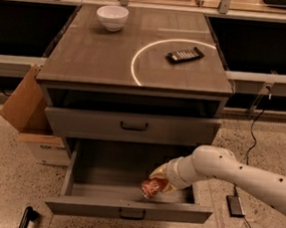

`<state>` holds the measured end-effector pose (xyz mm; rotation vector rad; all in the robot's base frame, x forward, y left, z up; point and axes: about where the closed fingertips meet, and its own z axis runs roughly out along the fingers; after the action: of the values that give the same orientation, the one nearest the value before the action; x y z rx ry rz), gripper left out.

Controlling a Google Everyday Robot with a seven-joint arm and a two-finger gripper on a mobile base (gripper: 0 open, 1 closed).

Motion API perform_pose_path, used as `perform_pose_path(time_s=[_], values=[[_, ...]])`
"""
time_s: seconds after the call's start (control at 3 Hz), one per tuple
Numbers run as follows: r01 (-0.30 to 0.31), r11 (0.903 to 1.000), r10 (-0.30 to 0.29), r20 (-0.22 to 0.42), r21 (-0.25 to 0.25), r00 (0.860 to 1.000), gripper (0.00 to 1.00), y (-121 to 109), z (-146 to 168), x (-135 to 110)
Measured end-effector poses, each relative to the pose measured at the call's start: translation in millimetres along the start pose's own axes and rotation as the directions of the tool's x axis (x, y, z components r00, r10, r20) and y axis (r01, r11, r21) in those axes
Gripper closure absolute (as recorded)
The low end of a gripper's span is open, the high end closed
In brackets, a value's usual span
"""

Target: Pick coke can from middle drawer and place on counter

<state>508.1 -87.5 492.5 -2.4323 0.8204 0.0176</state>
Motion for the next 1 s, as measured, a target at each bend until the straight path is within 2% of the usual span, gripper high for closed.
perform_pose_path(time_s=[0.33,0.67,1.0], values=[[0.027,0.9972,-0.028,0.015,0.069,1.0,1.0,-14,-29,-5],[0.08,0.9868,-0.083,0.014,0.141,0.996,1.0,-33,-84,-16],[0.12,0.9757,-0.12,-0.012,0.183,0.993,1.0,-46,-136,-30]])
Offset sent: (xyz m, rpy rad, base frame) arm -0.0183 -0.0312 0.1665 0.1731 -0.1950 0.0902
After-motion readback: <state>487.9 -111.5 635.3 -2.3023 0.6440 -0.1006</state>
